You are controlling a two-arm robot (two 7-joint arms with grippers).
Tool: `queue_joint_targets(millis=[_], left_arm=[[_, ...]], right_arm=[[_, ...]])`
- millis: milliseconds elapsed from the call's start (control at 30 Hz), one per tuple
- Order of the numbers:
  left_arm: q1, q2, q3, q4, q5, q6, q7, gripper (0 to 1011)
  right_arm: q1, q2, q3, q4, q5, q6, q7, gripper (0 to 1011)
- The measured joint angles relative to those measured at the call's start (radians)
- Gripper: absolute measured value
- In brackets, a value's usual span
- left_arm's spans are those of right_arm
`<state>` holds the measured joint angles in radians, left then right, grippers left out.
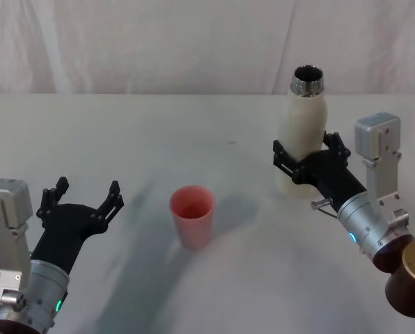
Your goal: Grasp the thermos with one hand and pour water into the cup lid.
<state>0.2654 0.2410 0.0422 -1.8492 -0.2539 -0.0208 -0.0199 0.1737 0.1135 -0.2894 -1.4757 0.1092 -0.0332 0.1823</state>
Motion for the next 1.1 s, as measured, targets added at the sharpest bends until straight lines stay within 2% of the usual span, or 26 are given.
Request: queue_joint_targets(millis=[133, 233, 433, 767, 933, 1100], left_arm=[[0.0, 0.0, 0.0, 0.0, 0.0, 0.0, 0.0, 1001], [0.0, 0.0, 0.0, 0.0, 0.0, 0.0, 0.0, 1001], [0.0, 0.0, 0.0, 0.0, 0.0, 0.0, 0.0, 1001], [0.0, 0.0, 0.0, 0.0, 0.0, 0.0, 0.0, 1001], [0.0, 0.0, 0.0, 0.0, 0.0, 0.0, 0.0, 1001], [0.0, 0.0, 0.0, 0.0, 0.0, 0.0, 0.0, 1001]], right_arm=[[-0.016, 0.015, -0.011, -0.04, -0.066, -0.019, -0.03, 950], [-0.031, 0.031, -0.025, -0.072, -0.151, -0.04, -0.062, 950], [-0.047, 0.058, -0.049, -0.108, -0.276, -0.047, -0.089, 950], [-0.05, 0.081, -0.064, -0.127, -0.39, -0.036, -0.084, 950], [-0.05, 0.092, -0.077, -0.136, -0.464, -0.029, -0.089, 950], [-0.05, 0.099, -0.089, -0.139, -0.508, -0.028, -0.094, 950]])
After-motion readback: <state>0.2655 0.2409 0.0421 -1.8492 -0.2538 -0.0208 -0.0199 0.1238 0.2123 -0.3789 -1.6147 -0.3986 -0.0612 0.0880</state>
